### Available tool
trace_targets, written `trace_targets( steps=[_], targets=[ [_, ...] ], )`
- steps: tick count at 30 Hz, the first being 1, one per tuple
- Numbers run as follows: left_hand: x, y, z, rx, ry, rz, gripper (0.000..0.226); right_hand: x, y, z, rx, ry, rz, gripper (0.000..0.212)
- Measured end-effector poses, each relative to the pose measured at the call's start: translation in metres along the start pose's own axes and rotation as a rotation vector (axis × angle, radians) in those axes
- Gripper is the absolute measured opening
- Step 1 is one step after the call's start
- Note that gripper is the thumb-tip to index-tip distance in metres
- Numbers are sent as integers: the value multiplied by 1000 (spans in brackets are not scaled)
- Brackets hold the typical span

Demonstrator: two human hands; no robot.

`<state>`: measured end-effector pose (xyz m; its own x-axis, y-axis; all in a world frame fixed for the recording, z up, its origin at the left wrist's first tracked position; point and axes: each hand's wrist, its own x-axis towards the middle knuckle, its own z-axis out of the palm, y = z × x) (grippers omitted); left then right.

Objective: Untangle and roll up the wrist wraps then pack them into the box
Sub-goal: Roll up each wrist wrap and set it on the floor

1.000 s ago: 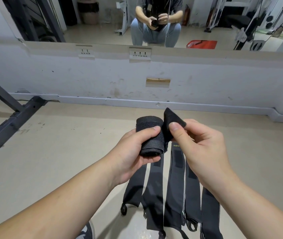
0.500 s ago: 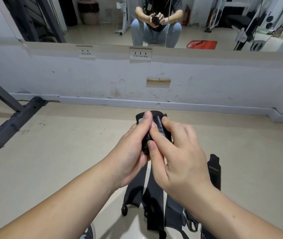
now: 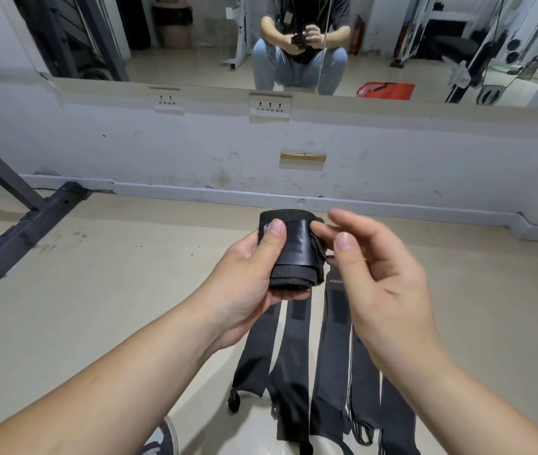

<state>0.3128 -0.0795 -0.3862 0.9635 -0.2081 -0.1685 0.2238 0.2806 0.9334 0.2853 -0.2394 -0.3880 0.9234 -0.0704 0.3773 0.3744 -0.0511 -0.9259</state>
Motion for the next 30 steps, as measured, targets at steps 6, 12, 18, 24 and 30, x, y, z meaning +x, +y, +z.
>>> trace_targets(
  steps=[6,12,18,24,30],
  targets=[
    [0,-5,4,22,-60,-13,50,17,5,-14,108,163,213,26],
    [-1,-4,9,-24,-112,-61,56,21,14,-22,255,-133,589,30],
    [5,-8,8,-44,-107,-135,54,19,21,-15,432,-255,742,45],
    [9,-12,1,262,82,-139,44,14,30,-8,478,-192,776,35],
    [13,-7,-8,167,92,-127,41,18,29,-13,511,-192,804,42]
  ],
)
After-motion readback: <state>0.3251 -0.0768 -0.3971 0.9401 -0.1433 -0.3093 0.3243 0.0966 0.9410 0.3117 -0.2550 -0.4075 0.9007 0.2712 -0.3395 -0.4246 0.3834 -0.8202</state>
